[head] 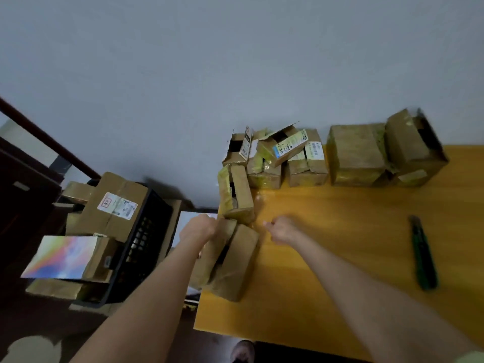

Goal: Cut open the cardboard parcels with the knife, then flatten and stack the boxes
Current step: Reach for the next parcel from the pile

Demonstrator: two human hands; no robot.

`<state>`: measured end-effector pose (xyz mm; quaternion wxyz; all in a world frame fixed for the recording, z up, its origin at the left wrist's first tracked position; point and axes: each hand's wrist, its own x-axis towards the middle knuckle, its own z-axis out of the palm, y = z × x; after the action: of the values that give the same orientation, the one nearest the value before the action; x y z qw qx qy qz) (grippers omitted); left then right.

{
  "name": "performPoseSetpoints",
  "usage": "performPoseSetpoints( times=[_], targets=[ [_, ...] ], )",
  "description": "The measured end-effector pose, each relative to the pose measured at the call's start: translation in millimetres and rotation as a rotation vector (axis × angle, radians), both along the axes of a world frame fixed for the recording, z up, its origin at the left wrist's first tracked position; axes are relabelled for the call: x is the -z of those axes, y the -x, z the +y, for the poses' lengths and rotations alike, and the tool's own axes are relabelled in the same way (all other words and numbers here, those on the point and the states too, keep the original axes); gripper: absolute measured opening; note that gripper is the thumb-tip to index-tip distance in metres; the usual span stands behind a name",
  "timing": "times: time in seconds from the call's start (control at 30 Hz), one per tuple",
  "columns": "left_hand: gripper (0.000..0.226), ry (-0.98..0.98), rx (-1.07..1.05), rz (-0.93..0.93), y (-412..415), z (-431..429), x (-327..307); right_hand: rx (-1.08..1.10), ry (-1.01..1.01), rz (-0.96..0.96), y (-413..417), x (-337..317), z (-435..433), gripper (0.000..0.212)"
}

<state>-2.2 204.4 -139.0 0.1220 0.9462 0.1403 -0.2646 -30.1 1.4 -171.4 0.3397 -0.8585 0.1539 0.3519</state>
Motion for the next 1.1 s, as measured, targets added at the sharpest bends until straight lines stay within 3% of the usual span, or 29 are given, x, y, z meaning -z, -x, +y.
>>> performPoseSetpoints(
  times=[0.17, 0.3, 0.4, 0.53, 0.77, 0.87, 1.0, 1.1],
  targets=[
    [0.074, 0.236, 0.074, 0.196, 4, 14, 13, 0.356, -0.149, 0.07, 27, 5, 40, 0.063],
    [0.071, 0.359, 0.132, 0.287, 15, 1, 1, 0.686, -0.31, 0.081, 45, 0, 50, 0.075],
    [0.067, 0.353, 0.234, 0.255, 26, -18, -7, 0.817, -0.24, -0.031, 54, -7, 35, 0.083],
    [0.073, 0.441, 0.262, 0.213, 43, -42, -14, 0.828, -0.08, -0.104, 69, -10, -1, 0.099],
    [0.07, 0.676, 0.24, 0.077, 39, -94, -37, 1.117, -0.031, -0.298, 85, -62, -36, 0.095],
    [0.073, 0.747, 0.259, 0.063, 46, -109, -35, 1.236, -0.118, -0.338, 94, -64, -52, 0.089],
    [0.05, 0.85, 0.272, 0.058, 55, -129, -32, 1.39, -0.223, -0.355, 109, -56, -70, 0.099],
    [0.05, 0.908, 0.256, 0.052, 59, -143, -35, 1.447, -0.298, -0.342, 117, -52, -80, 0.099]
  ],
)
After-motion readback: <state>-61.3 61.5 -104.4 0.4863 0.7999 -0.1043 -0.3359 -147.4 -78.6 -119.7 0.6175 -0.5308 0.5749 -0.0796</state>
